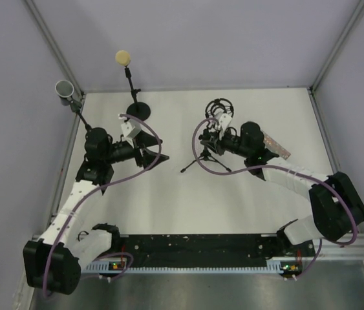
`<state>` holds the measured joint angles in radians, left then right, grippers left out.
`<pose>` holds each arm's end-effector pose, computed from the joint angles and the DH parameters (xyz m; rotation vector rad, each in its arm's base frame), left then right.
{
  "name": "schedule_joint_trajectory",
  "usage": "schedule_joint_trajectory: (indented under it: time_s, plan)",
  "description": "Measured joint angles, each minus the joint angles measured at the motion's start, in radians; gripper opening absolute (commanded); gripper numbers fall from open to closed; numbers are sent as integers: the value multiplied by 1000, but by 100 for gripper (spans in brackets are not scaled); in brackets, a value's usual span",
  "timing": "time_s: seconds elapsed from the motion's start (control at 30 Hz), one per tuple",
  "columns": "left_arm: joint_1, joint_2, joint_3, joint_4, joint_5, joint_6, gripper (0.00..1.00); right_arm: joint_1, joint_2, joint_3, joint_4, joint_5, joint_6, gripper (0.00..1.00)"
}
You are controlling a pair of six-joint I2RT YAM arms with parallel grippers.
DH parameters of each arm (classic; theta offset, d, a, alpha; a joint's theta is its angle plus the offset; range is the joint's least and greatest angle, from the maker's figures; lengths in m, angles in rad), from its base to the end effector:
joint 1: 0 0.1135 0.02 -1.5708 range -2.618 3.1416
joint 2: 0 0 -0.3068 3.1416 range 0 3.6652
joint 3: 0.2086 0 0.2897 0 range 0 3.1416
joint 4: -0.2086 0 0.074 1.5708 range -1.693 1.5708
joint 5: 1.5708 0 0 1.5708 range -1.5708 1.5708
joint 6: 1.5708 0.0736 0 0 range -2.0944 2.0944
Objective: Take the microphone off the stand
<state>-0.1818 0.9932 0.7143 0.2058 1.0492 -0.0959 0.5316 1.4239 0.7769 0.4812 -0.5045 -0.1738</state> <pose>0.2362 -0.1083 0.3421 0.8772 1.4753 -1.0608 0.3043 0.2202 0.2712 -0.9498 1.4899 0.6979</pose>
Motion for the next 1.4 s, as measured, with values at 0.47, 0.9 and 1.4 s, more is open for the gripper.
schedule_joint_trajectory:
  time_s: [0.47, 0.9, 1.4]
  plan:
    - [91, -37, 107, -496, -196, 372, 99, -370, 42, 296, -120, 240, -13, 0]
    - [152, -112, 31, -513, -218, 397, 99, -649, 419, 515, 2, 298, 51, 0]
    - [230, -100, 2, -466, -109, 376, 99, -745, 550, 548, 37, 263, 63, 0]
